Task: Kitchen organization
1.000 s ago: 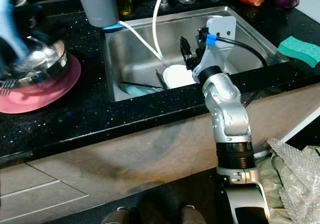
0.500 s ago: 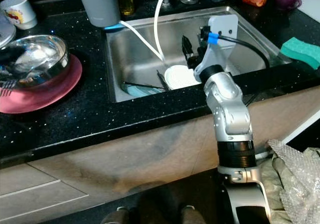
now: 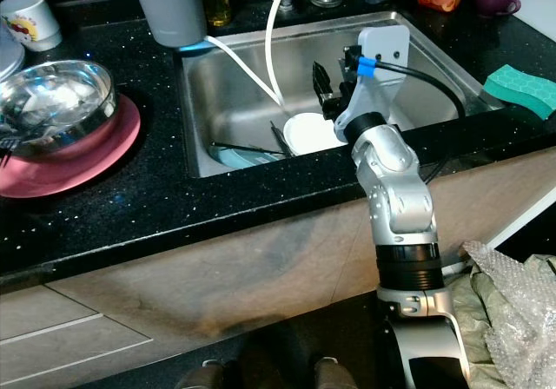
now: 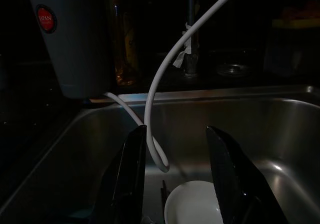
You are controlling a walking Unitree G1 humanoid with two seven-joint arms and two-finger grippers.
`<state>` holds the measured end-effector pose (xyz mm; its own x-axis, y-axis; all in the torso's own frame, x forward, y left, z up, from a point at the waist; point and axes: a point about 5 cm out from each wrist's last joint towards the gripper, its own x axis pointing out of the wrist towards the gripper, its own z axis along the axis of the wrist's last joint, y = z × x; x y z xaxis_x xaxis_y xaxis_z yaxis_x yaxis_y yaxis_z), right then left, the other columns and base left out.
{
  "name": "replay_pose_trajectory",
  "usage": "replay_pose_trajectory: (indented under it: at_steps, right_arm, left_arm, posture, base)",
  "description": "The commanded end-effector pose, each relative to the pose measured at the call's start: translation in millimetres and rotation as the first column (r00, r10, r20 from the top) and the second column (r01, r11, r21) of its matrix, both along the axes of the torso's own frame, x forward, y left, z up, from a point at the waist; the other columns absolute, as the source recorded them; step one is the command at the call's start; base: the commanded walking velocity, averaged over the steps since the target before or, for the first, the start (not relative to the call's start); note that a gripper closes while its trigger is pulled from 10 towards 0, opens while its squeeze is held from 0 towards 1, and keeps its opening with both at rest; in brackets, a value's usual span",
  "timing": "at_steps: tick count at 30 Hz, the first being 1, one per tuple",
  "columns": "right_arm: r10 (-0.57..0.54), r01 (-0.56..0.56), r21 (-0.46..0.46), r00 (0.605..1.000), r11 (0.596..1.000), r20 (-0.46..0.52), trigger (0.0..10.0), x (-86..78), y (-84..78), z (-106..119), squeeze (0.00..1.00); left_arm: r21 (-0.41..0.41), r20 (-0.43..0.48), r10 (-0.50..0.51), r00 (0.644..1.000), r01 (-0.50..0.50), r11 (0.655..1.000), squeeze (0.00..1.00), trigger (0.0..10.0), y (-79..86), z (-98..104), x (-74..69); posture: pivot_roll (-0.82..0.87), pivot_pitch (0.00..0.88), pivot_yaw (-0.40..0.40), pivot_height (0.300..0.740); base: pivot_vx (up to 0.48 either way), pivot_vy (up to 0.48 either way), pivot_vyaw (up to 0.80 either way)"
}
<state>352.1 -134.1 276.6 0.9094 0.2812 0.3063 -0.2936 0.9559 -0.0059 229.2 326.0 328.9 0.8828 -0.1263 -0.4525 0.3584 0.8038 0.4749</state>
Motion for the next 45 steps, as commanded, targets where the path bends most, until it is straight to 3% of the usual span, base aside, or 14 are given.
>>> replay_pose_trajectory:
  at_steps: [1, 7, 19, 20, 21, 22, 23, 24, 34, 45]
  right_arm:
    - [0.006, -0.006, 0.011, 1.0, 1.0, 0.001, 10.0, -0.8, -0.1, -1, 0.0]
    - [0.008, -0.008, 0.012, 1.0, 1.0, 0.0, 10.0, -1.2, 0.3, -1, 0.0]
    - [0.005, -0.005, 0.009, 1.0, 1.0, 0.001, 10.0, 0.4, -0.9, 0, 0.0]
    - [0.005, -0.005, 0.009, 1.0, 1.0, 0.001, 10.0, 0.5, -0.9, 0, 0.0]
    - [0.005, -0.005, 0.009, 1.0, 1.0, 0.001, 10.0, 0.5, -0.8, 0, 0.0]
    - [0.005, -0.005, 0.009, 1.0, 1.0, 0.002, 10.0, 0.6, -0.9, 0, 0.0]
    - [0.005, -0.005, 0.009, 1.0, 1.0, 0.002, 10.0, 0.6, -0.9, 0, 0.0]
    - [0.005, -0.005, 0.009, 1.0, 1.0, 0.002, 10.0, 0.7, -0.9, 0, 0.0]
    - [0.002, -0.002, 0.007, 1.0, 1.0, 0.002, 10.0, 1.1, -2.3, 1, 0.0]
    - [0.0, 0.0, 0.006, 1.0, 1.0, 0.005, 10.0, 2.1, -2.8, 2, 0.0]
  left_arm:
    - [0.042, -0.045, 0.012, 0.999, -0.01, 0.999, 0.0, 10.0, 0.6, -5, 0.0]
    - [0.041, -0.039, 0.024, 0.999, -0.022, 0.999, 0.0, 10.0, 0.7, -8, 1.7]
    - [0.037, -0.007, 0.137, 0.991, -0.136, 0.99, 0.0, 10.0, 9.4, -4, 4.9]
    - [0.035, -0.008, 0.138, 0.99, -0.138, 0.99, 0.0, 8.5, 9.5, -4, 5.0]
    - [0.033, -0.008, 0.138, 0.99, -0.138, 0.99, 0.0, 6.0, 9.2, -4, 5.1]
    - [0.028, -0.008, 0.138, 0.99, -0.138, 0.99, 0.0, 1.1, 8.3, -4, 5.5]
    - [0.028, -0.008, 0.138, 0.99, -0.138, 0.99, 0.0, 1.1, 8.3, -4, 5.5]
    - [0.024, -0.009, 0.139, 0.99, -0.139, 0.99, 0.0, 0.0, 7.5, -4, 5.8]
    - [0.003, -0.009, 0.138, 0.99, -0.138, 0.99, 0.0, 0.0, 3.6, -4, 8.0]
    - [0.02, 0.05, 0.15, 0.987, -0.151, 0.988, 0.0, 0.0, 4.5, 6, 10.3]
  posture:
    - [0.05, 0.141, -0.006, 0.74]
    - [0.05, 0.14, -0.008, 0.74]
    - [0.05, 0.147, -0.007, 0.74]
    - [0.05, 0.147, -0.007, 0.74]
    - [0.05, 0.147, -0.007, 0.74]
    - [0.05, 0.147, -0.006, 0.74]
    - [0.05, 0.147, -0.006, 0.74]
    - [0.05, 0.147, -0.006, 0.74]
    - [0.05, 0.148, -0.006, 0.74]
    - [0.05, 0.144, -0.007, 0.74]
  base:
    - [0.0, 0.0, 0.0]
    - [0.0, 0.0, 0.0]
    - [0.0, 0.0, 0.0]
    - [0.0, 0.0, 0.0]
    - [0.0, 0.0, 0.0]
    - [0.0, 0.0, 0.0]
    - [0.0, 0.0, 0.0]
    - [0.0, 0.0, 0.0]
    - [0.0, 0.0, 0.0]
    - [0.0, 0.0, 0.0]
